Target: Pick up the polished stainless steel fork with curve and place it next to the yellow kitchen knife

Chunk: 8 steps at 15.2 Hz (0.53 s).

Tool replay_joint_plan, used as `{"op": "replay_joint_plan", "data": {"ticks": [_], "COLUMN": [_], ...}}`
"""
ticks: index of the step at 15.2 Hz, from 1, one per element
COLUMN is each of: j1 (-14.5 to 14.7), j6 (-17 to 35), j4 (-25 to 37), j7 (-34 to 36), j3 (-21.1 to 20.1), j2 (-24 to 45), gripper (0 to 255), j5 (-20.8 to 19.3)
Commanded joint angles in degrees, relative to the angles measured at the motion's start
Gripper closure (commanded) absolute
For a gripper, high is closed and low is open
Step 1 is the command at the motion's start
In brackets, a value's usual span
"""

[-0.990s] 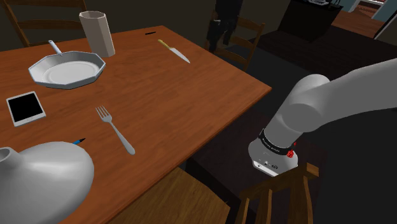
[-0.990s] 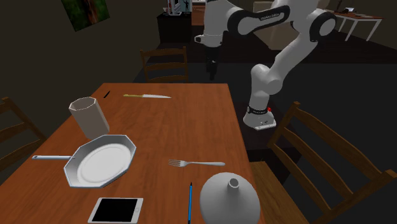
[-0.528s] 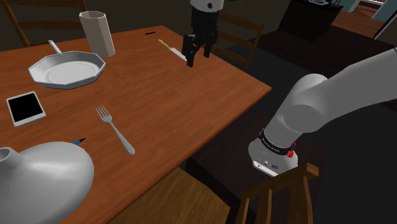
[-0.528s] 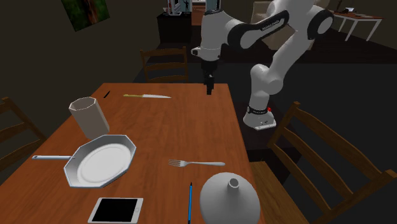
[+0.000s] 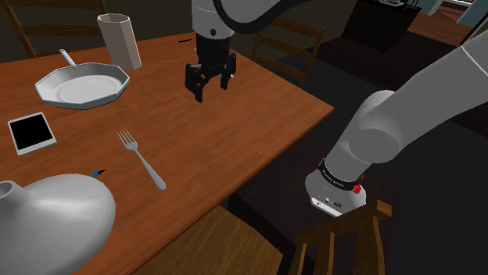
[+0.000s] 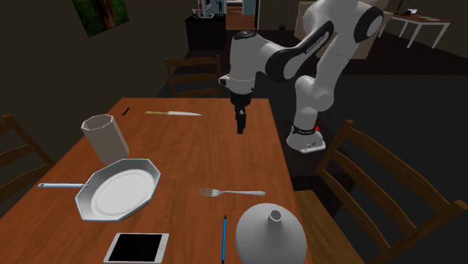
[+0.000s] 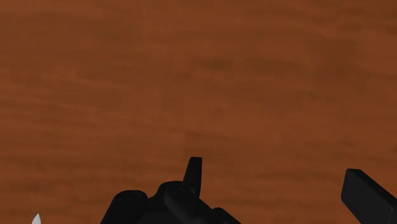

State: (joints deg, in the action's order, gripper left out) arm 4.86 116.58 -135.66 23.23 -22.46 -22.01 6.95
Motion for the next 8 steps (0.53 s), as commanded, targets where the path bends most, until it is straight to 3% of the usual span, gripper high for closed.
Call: {"op": "replay_joint_plan", "data": {"ticks": [1,8], "j1": [-0.05,0.17], "j6": [2.36,7.81], "j4": [1.83,10.94], "j7": [3.4,16.39], "j3": [-2.27,-8.75], "j2": [3.95,18.91], "gripper": [0,0], "j5": [-0.63,-7.37]}}
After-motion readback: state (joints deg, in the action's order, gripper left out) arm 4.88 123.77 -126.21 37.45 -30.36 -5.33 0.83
